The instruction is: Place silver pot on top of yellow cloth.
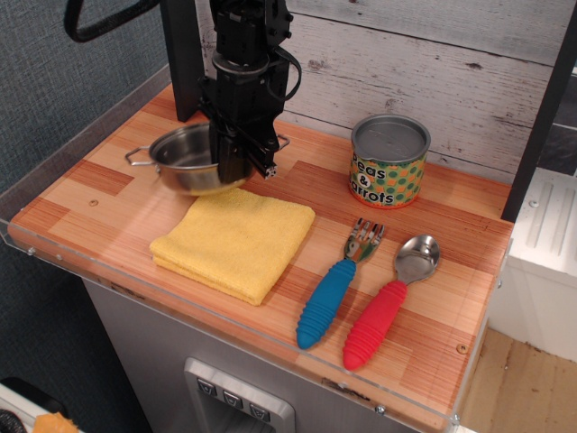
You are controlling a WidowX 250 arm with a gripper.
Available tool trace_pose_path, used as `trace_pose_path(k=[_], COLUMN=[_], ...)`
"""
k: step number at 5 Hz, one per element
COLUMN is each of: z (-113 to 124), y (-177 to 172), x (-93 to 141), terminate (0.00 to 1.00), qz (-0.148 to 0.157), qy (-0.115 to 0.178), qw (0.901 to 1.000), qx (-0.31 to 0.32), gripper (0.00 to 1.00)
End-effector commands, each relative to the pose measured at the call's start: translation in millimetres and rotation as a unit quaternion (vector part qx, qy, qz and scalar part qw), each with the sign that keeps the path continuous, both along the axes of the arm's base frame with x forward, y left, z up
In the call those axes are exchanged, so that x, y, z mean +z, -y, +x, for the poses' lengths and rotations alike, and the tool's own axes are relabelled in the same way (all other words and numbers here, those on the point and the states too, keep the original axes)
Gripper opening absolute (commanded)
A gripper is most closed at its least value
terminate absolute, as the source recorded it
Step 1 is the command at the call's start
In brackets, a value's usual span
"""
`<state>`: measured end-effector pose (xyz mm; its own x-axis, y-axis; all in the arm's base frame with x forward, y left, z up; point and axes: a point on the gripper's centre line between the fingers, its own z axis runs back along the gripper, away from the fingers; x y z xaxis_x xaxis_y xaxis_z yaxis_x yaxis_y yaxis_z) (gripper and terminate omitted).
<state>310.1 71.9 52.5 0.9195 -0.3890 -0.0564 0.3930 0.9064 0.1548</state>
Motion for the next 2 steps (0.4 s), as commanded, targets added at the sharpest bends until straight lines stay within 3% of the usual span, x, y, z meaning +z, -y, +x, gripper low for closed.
trace_pose_path(k=[1, 2], z=[-6.1, -13.1], y=[12.4, 18.1], x=[13.3, 8.3], terminate=[0.0, 0.0], qz=[-0.004, -0.011], qy=[0.013, 0.013], qw=[0.9992, 0.9981], qx=[0.038, 0.059], gripper=[0.0, 0.0])
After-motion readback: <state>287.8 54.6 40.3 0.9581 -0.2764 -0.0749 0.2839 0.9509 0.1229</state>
